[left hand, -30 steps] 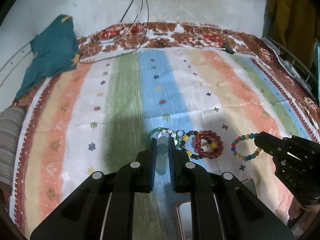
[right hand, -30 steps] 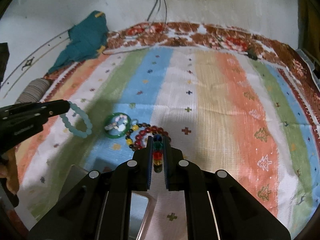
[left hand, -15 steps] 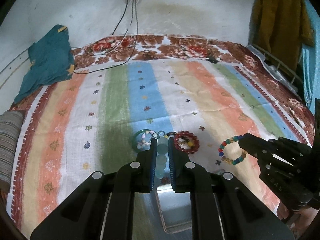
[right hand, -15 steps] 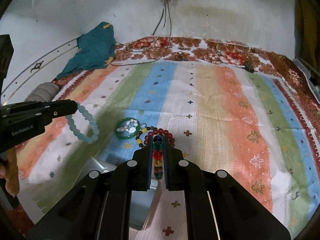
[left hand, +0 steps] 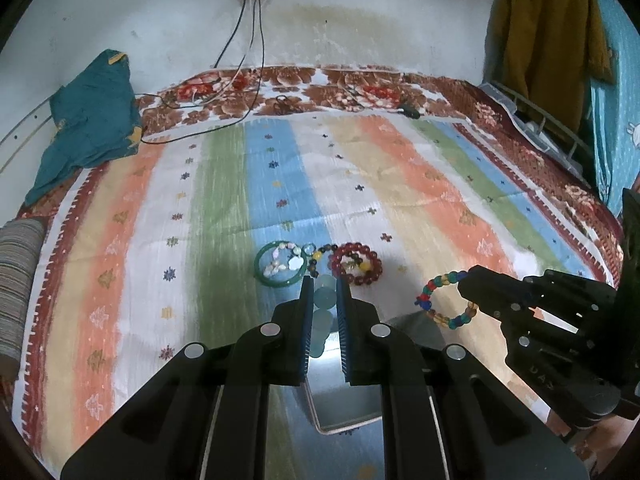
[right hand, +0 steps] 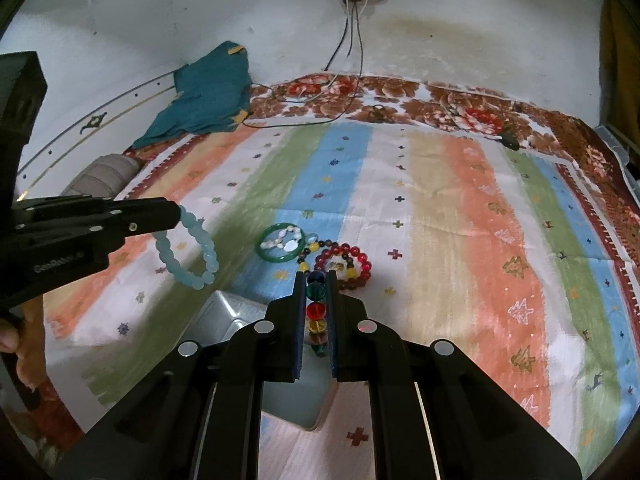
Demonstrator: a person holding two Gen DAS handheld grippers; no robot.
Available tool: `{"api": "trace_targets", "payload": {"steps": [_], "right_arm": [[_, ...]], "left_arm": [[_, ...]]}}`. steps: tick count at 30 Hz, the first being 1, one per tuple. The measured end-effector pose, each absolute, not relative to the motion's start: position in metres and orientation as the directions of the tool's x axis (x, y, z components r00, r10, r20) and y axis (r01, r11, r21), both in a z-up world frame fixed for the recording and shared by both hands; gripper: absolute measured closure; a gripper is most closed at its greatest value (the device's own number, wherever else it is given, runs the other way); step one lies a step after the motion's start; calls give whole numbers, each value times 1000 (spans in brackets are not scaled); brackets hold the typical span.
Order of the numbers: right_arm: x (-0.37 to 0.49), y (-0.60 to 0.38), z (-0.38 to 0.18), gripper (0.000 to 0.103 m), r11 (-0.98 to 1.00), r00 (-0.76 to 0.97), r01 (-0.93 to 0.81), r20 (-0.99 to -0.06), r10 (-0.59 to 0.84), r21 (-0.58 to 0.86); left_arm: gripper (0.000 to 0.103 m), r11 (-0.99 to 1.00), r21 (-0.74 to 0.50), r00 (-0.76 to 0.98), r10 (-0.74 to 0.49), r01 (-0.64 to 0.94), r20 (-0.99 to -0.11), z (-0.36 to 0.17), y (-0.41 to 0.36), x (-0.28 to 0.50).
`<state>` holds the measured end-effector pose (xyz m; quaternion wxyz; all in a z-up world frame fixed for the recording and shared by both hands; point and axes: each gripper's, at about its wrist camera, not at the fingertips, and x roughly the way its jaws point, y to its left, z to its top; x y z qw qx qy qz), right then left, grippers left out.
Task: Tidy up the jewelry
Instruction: 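Lift both held bracelets and carry them back over the silver tin, then open both tools to drop the bracelets into the silver tin, then move both open tools back toward the remaining bracelets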
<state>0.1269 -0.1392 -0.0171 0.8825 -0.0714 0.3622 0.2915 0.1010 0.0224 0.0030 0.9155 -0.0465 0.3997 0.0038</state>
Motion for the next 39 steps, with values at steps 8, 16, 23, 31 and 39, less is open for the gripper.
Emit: {"api": "trace_targets", "payload": {"steps": [8,16,23,31,39], "right_arm": [[115,-142,-19,93,811,543,-576,-694,473,102],[115,-144,-23,92,799,504,-582,-707,497,147],[126,-155,-30,63,832,513,-534,-725,459,149],[132,-159,-31,59,842,514,-518,-732,448,152],[139,-161,-31,52,850,516,-502,-734,441,158]], "left_arm": [[92,996,-81,684,-39,-29,-729,6,13,92],[90,996,-80,655,-43,-27,-754,-1,6,90],[78,991,-88,650,-4,-97,-760,-3,22,92],[66,985,-89,634,26,-149,-773,-7,32,94],[58,979,-84,622,49,-183,-781,-10,41,100]]}}
